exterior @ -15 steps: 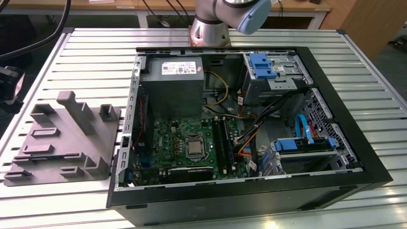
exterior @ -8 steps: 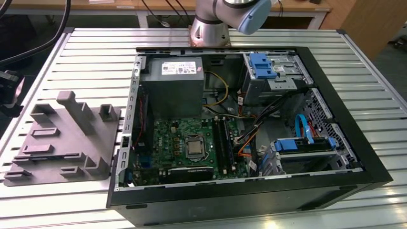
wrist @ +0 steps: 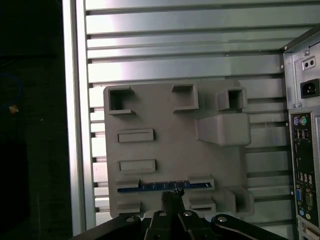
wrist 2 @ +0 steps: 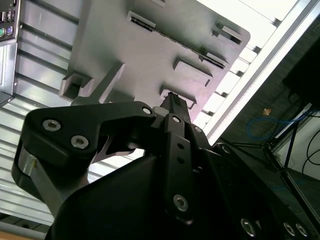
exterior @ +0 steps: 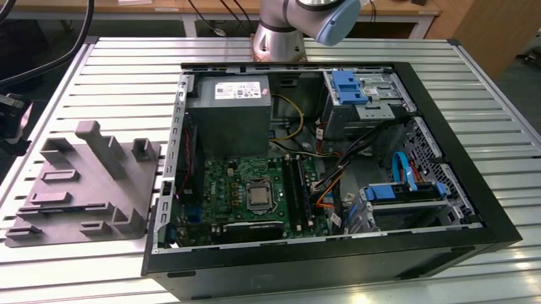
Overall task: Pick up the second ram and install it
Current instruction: 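Pick up the second ram and move it above second insertion slot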
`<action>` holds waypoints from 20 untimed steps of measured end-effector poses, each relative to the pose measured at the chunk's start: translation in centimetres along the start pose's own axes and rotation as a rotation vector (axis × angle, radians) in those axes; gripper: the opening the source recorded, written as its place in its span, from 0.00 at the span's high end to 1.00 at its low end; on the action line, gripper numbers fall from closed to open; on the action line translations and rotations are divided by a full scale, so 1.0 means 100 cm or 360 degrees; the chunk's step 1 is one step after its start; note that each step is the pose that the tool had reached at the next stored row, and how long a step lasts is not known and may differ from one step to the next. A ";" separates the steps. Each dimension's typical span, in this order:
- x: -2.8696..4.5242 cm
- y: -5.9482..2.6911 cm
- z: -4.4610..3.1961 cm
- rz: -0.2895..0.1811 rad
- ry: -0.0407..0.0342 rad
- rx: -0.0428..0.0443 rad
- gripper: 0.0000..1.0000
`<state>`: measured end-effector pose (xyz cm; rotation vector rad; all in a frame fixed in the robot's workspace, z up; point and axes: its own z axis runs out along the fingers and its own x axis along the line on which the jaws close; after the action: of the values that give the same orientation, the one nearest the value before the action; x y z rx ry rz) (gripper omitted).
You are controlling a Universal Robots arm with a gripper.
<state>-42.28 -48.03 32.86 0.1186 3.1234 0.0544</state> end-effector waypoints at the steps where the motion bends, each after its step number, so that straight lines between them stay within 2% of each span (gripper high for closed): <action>1: 0.0000 0.0000 0.0000 0.0000 0.0000 0.0000 0.90; 5: 0.0000 0.0000 0.0000 -0.0007 0.0000 0.0001 0.90; 8: 0.0001 0.0000 0.0000 -0.0050 0.0002 0.0000 0.90; 20: 0.0000 0.0000 0.0001 -0.0340 0.0012 -0.0004 0.90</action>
<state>-42.28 -48.03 32.85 -0.2155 3.1220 0.0559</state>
